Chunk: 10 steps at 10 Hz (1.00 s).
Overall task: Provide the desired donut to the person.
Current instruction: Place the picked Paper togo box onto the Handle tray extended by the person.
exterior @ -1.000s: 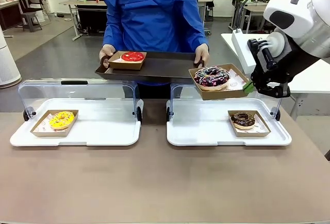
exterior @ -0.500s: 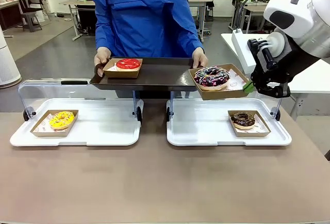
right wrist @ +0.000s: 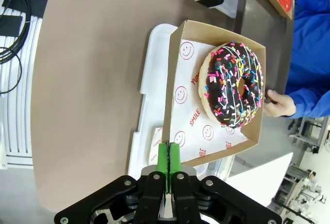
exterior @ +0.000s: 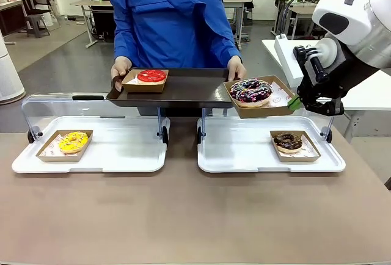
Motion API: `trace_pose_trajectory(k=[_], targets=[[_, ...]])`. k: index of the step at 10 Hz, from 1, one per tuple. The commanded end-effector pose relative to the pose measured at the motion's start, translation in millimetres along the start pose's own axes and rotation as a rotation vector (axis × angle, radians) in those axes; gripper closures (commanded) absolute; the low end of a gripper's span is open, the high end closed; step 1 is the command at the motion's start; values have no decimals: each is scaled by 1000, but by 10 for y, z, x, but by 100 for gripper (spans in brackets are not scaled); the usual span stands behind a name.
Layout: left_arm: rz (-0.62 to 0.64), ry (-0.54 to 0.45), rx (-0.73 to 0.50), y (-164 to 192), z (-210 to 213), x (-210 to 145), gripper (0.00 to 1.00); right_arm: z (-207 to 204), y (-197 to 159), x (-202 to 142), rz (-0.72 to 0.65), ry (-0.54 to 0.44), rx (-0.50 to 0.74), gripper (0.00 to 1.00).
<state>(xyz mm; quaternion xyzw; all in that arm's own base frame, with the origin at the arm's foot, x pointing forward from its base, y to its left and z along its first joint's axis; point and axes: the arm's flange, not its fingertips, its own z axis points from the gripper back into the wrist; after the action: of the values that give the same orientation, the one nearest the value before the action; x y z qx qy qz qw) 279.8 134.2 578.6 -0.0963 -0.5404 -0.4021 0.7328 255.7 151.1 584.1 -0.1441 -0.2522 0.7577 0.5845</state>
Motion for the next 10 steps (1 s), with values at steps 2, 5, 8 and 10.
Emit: trace_pose_trajectory(k=[2, 5, 8, 10], targets=[[1, 2, 2, -2, -3, -4, 0, 0, 6, -6, -5, 17, 1, 100], [1, 2, 2, -2, -3, -4, 0, -144, -393, 148, -94, -20, 13, 99], [1, 2, 2, -2, -3, -4, 0, -566, -1080, 611, -138, 57, 19, 99], [1, 2, 2, -2, -3, -4, 0, -907, -1409, 722, -194, 77, -33, 99]])
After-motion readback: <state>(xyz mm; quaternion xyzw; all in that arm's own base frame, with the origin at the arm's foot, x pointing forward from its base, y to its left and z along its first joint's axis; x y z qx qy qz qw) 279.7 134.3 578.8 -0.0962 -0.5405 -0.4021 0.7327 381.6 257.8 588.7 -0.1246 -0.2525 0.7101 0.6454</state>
